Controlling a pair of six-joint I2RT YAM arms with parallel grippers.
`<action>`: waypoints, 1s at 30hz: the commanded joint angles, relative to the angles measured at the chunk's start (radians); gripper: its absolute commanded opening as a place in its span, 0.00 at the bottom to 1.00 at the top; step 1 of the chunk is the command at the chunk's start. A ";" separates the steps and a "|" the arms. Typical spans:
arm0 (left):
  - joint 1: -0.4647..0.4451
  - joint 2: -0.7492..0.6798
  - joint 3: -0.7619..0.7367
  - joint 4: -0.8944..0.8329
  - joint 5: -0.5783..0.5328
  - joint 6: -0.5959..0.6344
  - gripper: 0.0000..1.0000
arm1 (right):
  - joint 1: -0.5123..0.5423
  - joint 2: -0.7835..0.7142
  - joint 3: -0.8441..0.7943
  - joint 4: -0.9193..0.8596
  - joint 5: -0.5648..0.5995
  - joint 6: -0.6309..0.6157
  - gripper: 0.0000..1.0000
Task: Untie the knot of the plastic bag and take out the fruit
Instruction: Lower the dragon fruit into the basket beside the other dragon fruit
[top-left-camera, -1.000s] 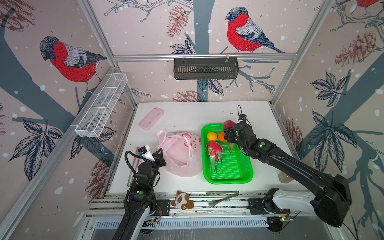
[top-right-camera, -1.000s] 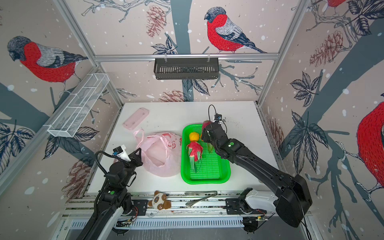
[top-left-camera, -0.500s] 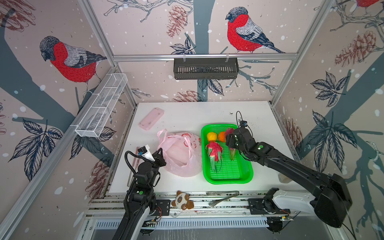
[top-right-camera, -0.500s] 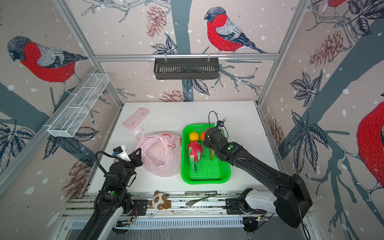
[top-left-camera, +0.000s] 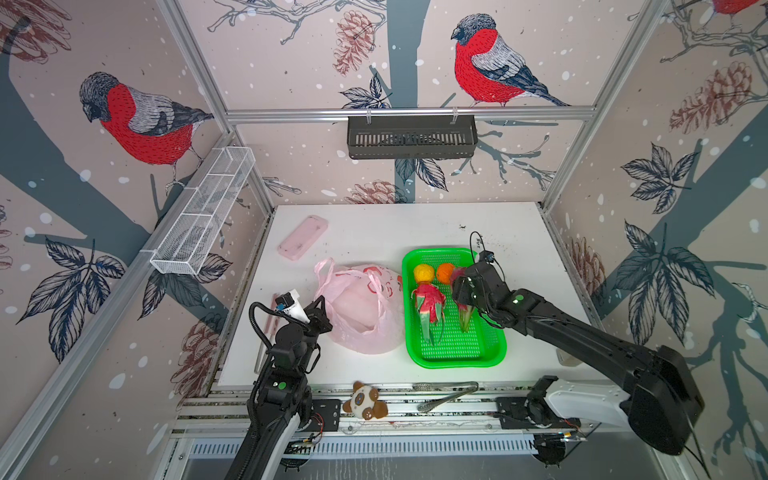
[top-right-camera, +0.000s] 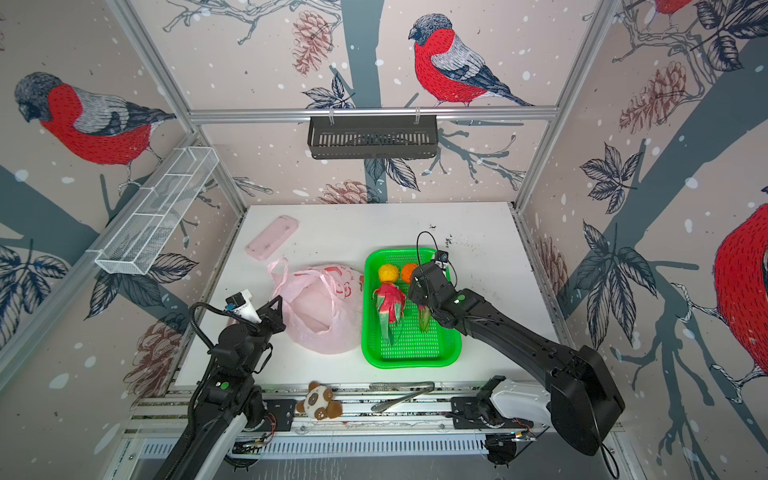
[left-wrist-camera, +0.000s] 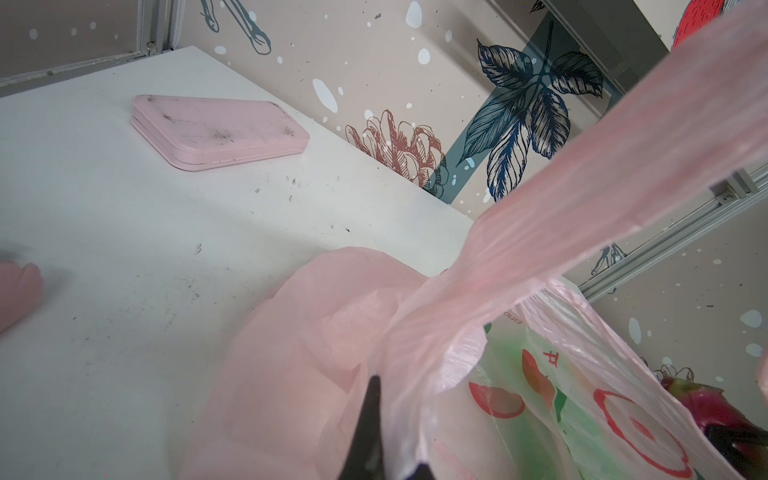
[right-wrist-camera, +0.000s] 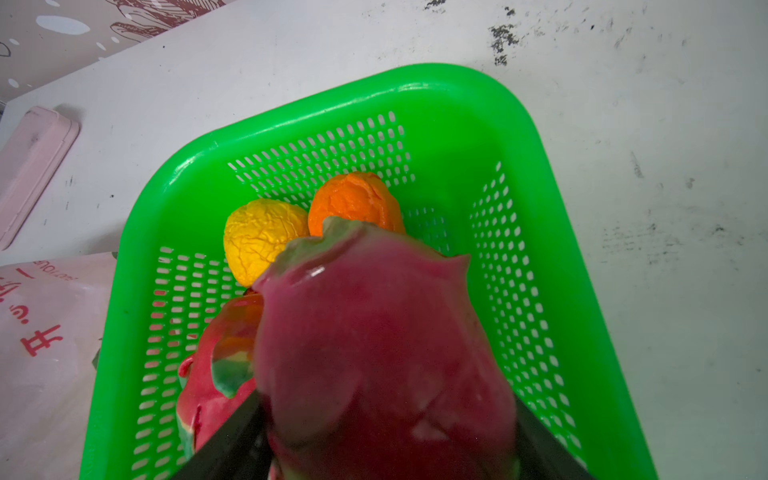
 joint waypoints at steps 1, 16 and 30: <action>0.000 -0.006 0.003 0.024 0.009 0.006 0.00 | -0.001 0.003 -0.006 0.005 -0.009 0.021 0.37; 0.000 -0.027 0.001 0.006 0.004 0.006 0.00 | -0.001 0.035 -0.039 0.029 -0.038 0.041 0.37; 0.000 -0.026 0.004 0.002 0.003 0.007 0.00 | -0.011 0.091 -0.047 0.056 -0.049 0.035 0.40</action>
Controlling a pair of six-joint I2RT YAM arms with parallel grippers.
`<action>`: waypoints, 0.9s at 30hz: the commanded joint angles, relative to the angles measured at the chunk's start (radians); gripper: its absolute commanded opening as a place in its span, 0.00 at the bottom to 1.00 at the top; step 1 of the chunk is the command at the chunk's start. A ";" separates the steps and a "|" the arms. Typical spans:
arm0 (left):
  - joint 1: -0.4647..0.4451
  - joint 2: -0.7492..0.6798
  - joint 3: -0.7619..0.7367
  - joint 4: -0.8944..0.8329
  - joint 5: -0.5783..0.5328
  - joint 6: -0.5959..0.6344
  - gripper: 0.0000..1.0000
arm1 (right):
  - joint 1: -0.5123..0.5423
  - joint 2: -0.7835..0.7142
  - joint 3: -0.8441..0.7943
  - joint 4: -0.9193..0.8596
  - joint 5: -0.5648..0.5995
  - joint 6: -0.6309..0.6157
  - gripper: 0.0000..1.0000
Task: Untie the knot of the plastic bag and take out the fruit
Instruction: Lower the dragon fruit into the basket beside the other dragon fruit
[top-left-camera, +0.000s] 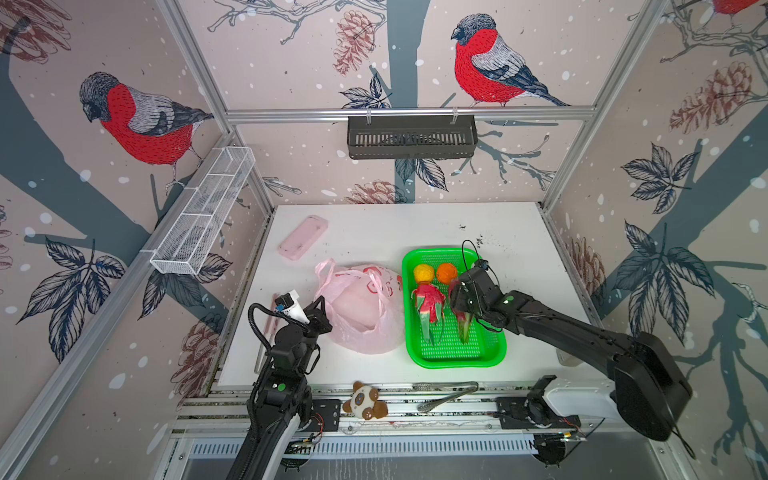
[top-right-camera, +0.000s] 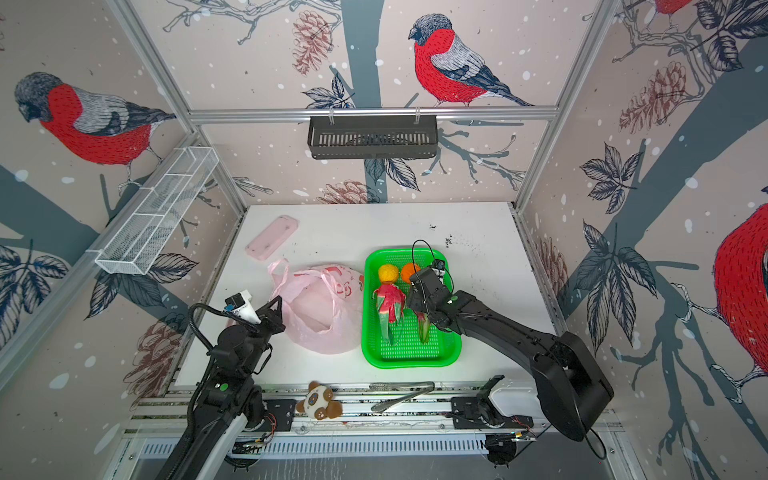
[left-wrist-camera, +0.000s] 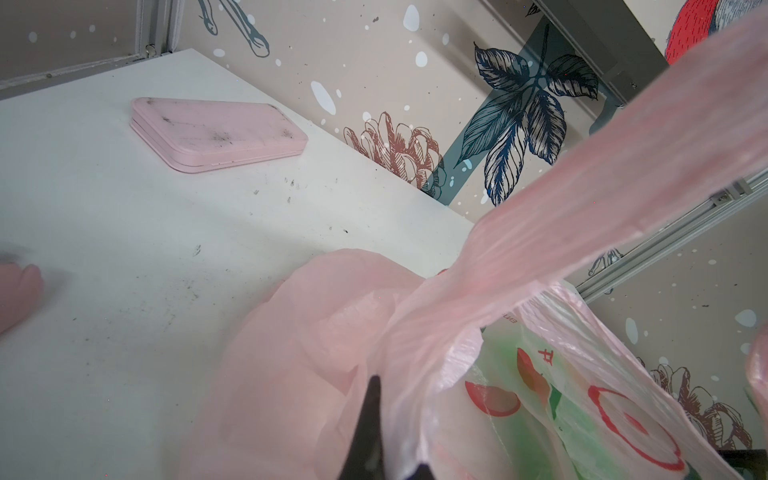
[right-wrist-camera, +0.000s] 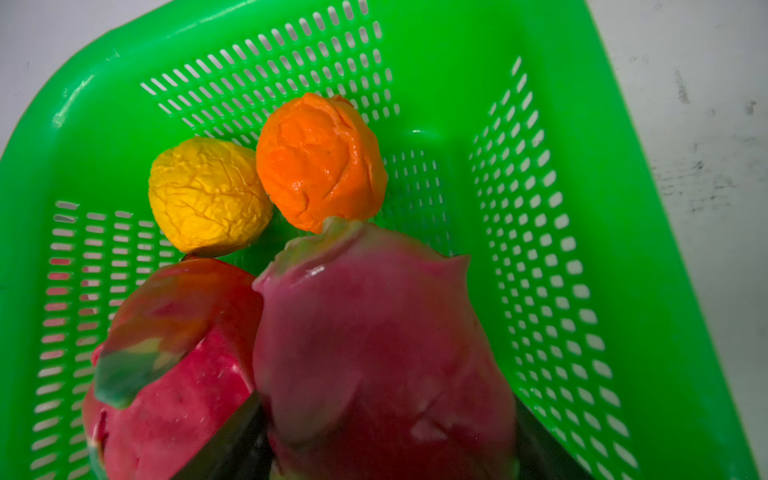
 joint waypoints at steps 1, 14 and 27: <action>0.000 0.002 0.003 0.025 0.001 0.007 0.00 | -0.002 0.008 0.000 0.028 -0.005 0.005 0.41; 0.001 0.018 0.007 0.033 0.005 0.011 0.00 | -0.015 0.048 0.006 0.047 -0.017 -0.005 0.50; 0.001 0.018 0.007 0.029 0.001 0.015 0.00 | -0.023 0.063 -0.001 0.059 -0.020 -0.002 0.62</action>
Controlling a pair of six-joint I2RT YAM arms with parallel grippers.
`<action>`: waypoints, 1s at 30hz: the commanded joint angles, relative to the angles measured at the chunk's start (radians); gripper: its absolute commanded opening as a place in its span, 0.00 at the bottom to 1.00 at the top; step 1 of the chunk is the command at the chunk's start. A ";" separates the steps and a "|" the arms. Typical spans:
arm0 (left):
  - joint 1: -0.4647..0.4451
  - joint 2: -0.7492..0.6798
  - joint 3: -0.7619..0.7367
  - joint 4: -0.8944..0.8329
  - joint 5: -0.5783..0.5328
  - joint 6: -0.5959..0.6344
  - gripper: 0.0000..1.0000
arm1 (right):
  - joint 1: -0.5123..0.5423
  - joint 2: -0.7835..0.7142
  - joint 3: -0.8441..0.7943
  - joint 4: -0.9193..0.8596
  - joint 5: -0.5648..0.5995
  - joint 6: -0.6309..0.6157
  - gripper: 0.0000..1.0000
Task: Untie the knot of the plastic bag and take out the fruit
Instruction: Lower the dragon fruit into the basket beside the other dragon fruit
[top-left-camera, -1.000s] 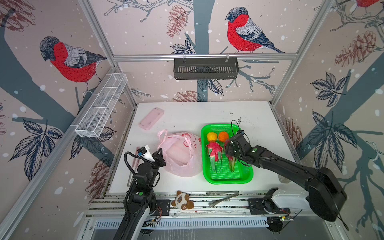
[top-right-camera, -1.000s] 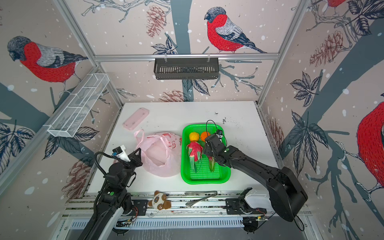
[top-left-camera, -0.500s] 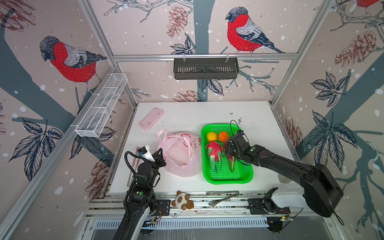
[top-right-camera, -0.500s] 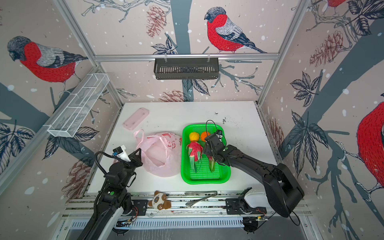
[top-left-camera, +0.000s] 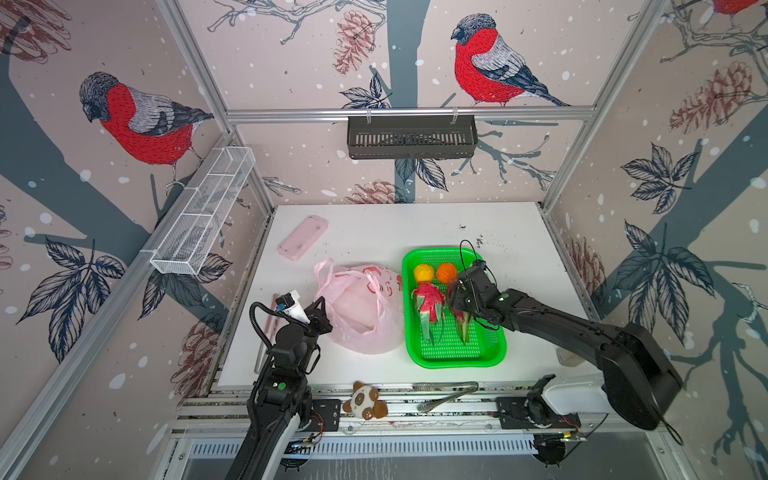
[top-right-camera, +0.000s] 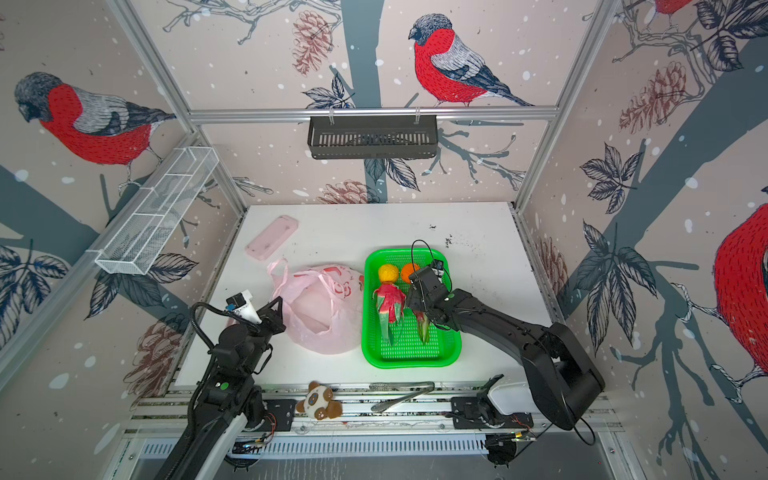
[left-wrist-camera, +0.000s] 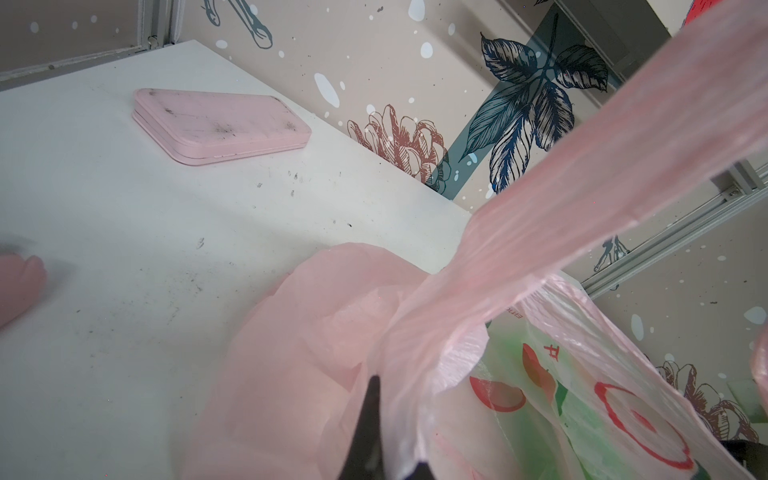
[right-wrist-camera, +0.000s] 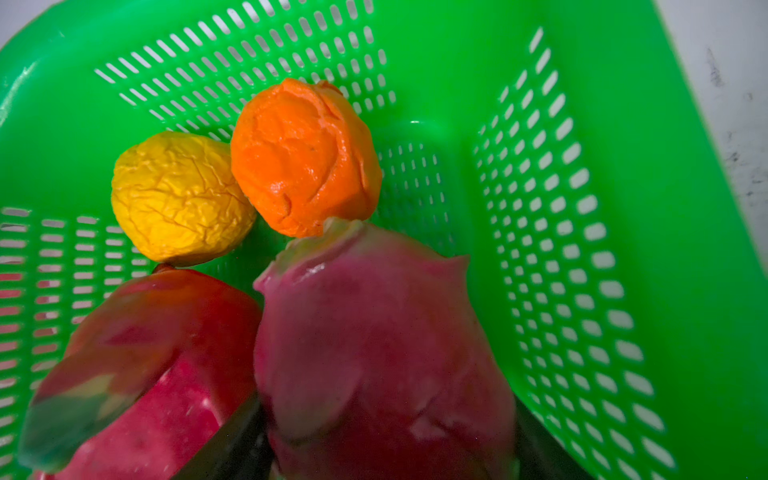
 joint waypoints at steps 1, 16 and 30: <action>0.000 0.000 0.006 0.029 0.001 0.014 0.00 | -0.001 0.005 -0.001 0.022 0.002 0.001 0.62; 0.000 0.002 0.010 0.032 -0.002 0.019 0.00 | -0.006 0.018 -0.002 0.030 0.002 -0.002 0.74; 0.001 0.003 0.010 0.029 -0.002 0.021 0.00 | -0.006 0.023 -0.002 0.033 0.002 -0.003 0.84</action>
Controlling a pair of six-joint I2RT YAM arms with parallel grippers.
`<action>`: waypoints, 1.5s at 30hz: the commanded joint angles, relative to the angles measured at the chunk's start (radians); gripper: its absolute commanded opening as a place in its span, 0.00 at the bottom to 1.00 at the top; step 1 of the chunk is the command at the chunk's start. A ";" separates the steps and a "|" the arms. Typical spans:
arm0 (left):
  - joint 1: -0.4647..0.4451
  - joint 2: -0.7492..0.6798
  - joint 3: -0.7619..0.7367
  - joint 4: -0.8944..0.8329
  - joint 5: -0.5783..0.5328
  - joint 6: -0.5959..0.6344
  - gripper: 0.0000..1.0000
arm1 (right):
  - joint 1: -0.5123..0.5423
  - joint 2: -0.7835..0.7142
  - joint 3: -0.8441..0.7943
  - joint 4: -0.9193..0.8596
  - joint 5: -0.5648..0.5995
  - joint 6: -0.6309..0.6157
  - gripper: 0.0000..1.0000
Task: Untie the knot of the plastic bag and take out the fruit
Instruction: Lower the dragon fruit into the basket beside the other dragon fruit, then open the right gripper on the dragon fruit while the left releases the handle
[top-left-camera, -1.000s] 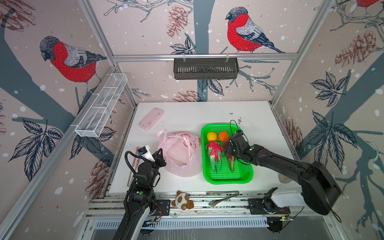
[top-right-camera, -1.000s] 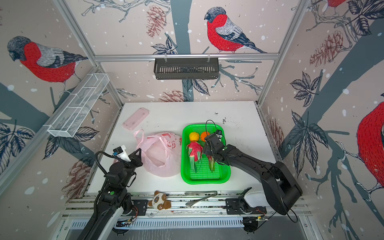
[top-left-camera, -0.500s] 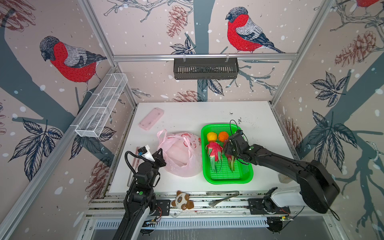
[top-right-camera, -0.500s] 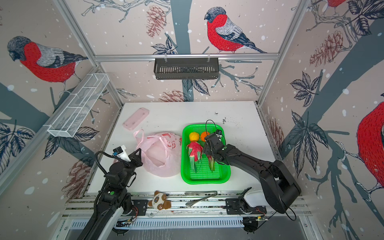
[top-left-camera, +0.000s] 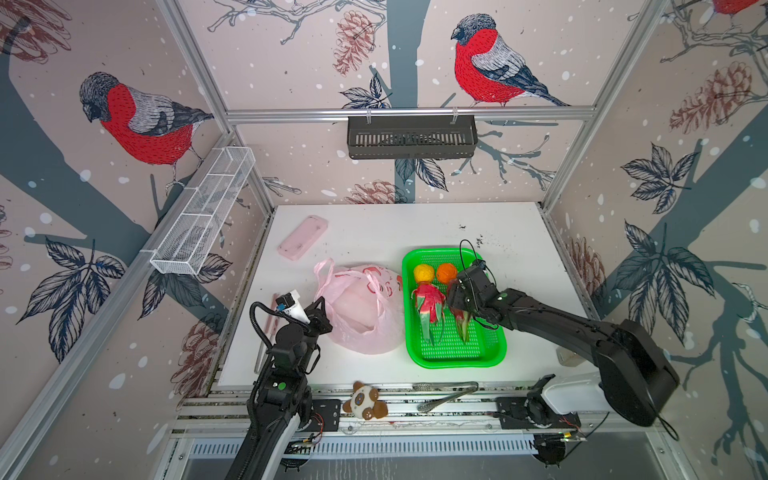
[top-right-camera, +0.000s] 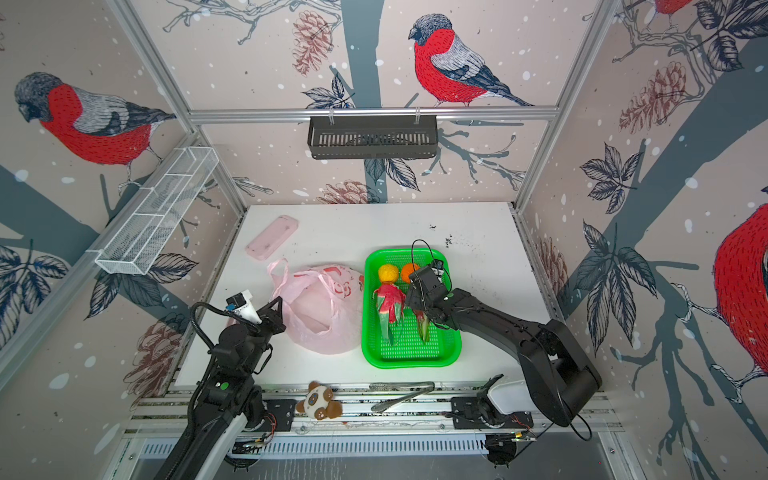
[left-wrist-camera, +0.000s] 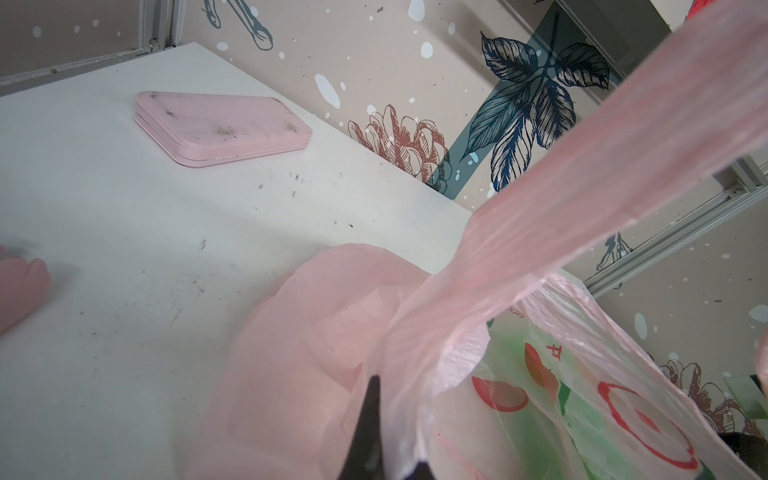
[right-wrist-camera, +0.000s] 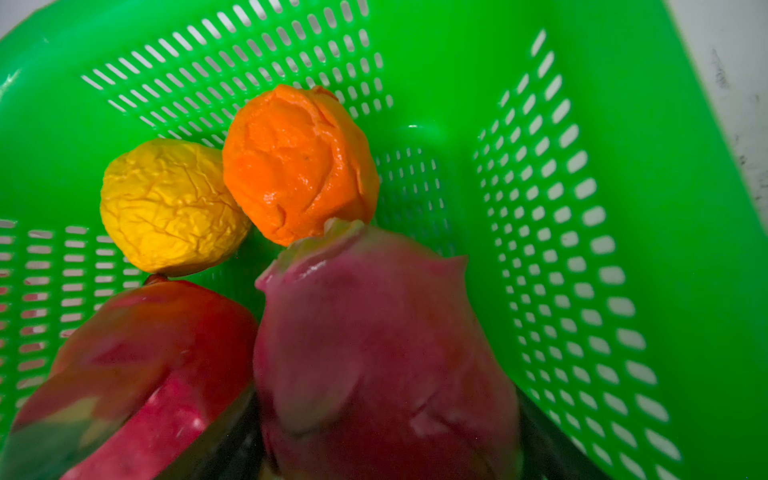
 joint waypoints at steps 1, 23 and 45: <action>0.001 0.001 0.008 0.029 0.000 0.010 0.00 | 0.002 0.003 -0.001 0.010 0.001 -0.004 0.84; 0.000 0.018 0.048 0.029 0.003 0.014 0.13 | 0.009 -0.095 0.007 -0.025 0.043 -0.003 0.97; 0.001 0.134 0.407 -0.185 0.048 0.069 0.98 | -0.020 -0.229 0.057 -0.024 0.111 -0.147 1.00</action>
